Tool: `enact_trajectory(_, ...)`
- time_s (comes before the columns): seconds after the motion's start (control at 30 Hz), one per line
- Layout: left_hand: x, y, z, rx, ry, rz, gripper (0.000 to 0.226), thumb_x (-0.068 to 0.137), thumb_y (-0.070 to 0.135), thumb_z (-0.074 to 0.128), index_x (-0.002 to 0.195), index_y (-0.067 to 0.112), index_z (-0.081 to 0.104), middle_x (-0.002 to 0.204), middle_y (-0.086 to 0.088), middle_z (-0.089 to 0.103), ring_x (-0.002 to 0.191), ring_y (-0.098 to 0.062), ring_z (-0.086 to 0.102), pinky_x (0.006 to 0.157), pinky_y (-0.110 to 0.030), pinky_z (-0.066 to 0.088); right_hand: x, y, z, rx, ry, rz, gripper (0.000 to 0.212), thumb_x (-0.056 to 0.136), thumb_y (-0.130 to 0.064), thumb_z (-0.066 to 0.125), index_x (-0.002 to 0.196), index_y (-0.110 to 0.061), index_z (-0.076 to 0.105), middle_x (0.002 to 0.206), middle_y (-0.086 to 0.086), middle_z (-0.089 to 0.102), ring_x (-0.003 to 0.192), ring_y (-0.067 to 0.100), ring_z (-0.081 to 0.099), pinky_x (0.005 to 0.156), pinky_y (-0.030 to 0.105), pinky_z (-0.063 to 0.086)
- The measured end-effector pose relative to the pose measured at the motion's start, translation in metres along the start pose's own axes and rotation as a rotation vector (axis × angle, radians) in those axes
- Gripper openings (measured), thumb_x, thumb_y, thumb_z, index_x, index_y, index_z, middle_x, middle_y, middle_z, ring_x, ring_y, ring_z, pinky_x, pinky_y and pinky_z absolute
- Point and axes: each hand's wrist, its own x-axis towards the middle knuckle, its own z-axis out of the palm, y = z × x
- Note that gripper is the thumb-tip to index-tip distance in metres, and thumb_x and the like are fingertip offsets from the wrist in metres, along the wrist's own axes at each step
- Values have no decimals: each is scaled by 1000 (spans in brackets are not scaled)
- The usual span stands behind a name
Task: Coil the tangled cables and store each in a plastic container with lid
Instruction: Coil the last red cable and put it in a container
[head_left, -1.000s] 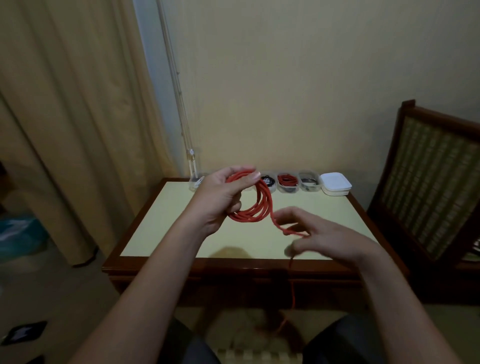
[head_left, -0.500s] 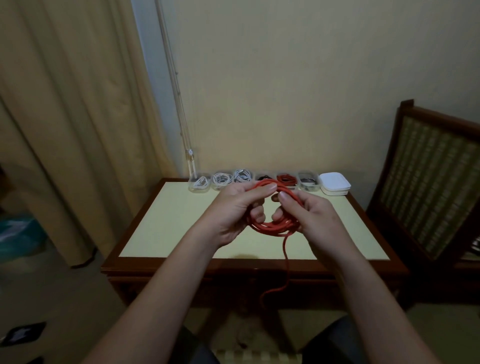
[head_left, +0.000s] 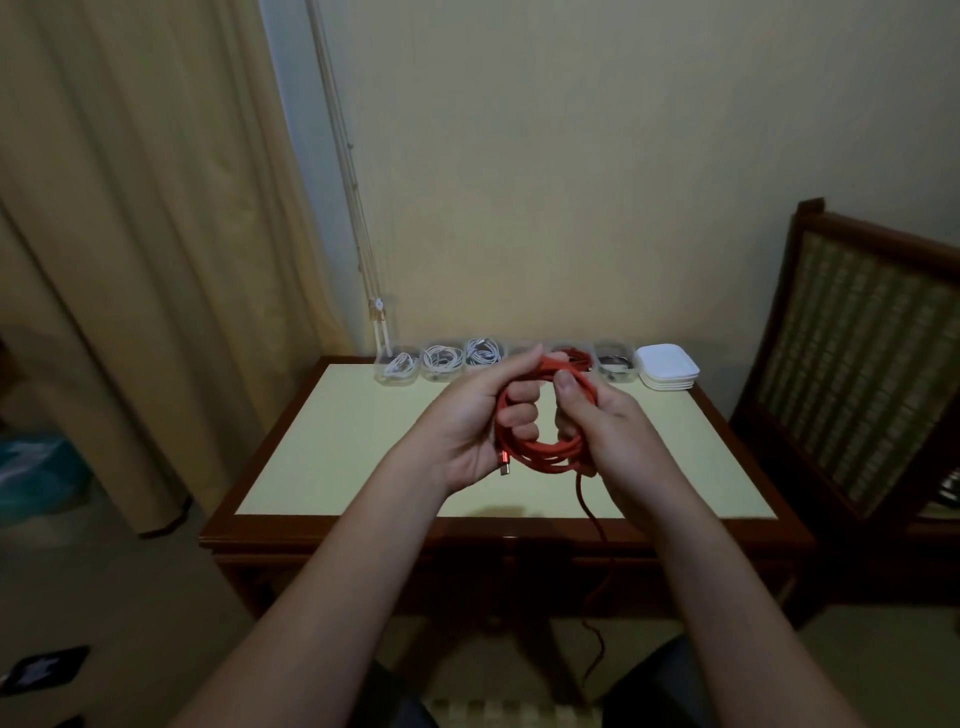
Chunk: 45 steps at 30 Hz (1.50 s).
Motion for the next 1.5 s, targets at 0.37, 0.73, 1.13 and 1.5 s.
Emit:
enact_trajectory(0.37,3,23,-25,-405,107,139,24,101,24,47,108,5,61,46,9,31,29,-5,27,37,-14,20,-2,22,-30,52,104,60,26,92,-42,69,87,-18,59,69,-3,46,54,11,28,51,28,20)
enact_trajectory(0.73,-3,45,-43,-437,226,301,19,101,6,42,112,2,57,55,5,33,38,-6,30,41,-17,33,-14,48,-65,-272,191,37,10,90,-22,75,80,-22,75,72,-14,64,60,8,46,59,25,39)
enact_trajectory(1.13,6,-6,-17,642,360,456,42,105,10,50,145,17,41,83,-8,63,67,-11,68,63,-22,53,-2,29,-23,-930,43,-409,37,97,-47,44,71,-26,60,72,-15,53,74,18,58,68,41,45)
enact_trajectory(1.5,-2,-13,-4,253,-17,115,48,98,26,56,136,-3,52,59,4,27,38,-3,20,41,-20,16,1,11,-22,-582,337,-309,36,91,-62,58,91,-26,62,88,-10,63,68,1,51,63,22,36)
